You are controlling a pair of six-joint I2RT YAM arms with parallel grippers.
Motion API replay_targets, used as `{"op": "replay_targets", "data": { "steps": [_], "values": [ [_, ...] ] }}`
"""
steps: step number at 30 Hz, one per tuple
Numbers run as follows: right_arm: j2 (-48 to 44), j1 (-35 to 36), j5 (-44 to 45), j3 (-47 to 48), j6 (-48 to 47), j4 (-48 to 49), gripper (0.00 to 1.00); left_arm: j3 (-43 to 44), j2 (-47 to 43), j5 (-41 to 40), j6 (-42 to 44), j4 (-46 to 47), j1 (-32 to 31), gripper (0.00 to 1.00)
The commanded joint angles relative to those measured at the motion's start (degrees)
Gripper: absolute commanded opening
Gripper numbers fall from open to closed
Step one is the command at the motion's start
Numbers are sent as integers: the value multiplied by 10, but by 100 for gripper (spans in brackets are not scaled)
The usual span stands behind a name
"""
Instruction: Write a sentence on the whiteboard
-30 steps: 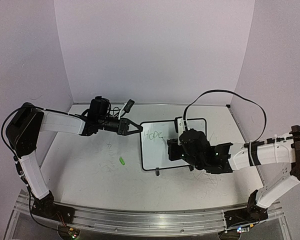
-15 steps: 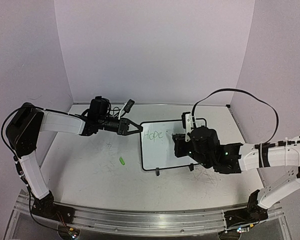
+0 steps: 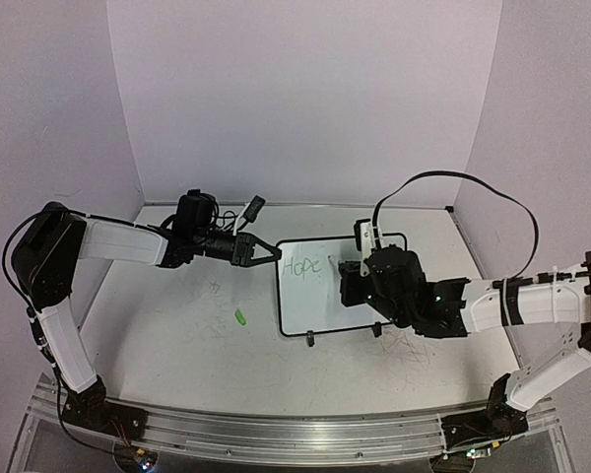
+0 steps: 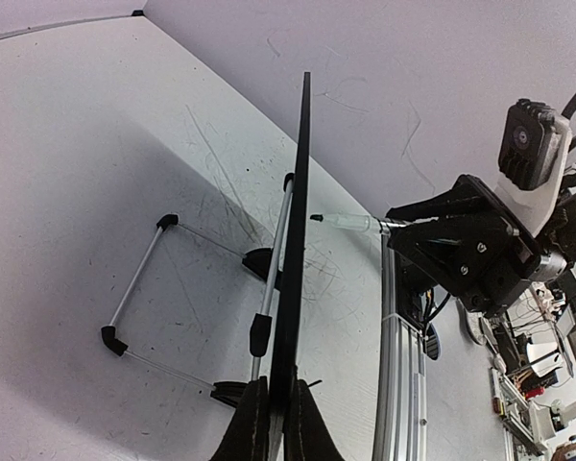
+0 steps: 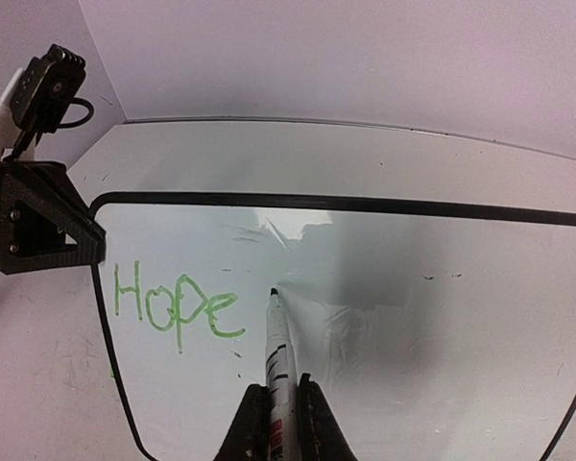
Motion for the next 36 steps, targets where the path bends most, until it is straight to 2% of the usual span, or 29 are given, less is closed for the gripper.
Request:
{"op": "replay_targets", "data": {
  "steps": [1,11,15,22,36],
  "values": [
    [10,-3,12,26,-3,17,0,-3,-32,22,-4,10,-4,0],
    [34,-8,28,40,7,-6,0,-3,-32,22,-4,10,-5,0],
    [16,-8,30,32,11,-13,0,-3,-31,21,-4,9,-4,0],
    [-25,-8,-30,6,-2,3,0,-2,-30,22,-5,10,-4,0],
    [6,-8,-19,17,6,-6,0,-2,-28,23,-5,10,-4,0]
  ]
}}
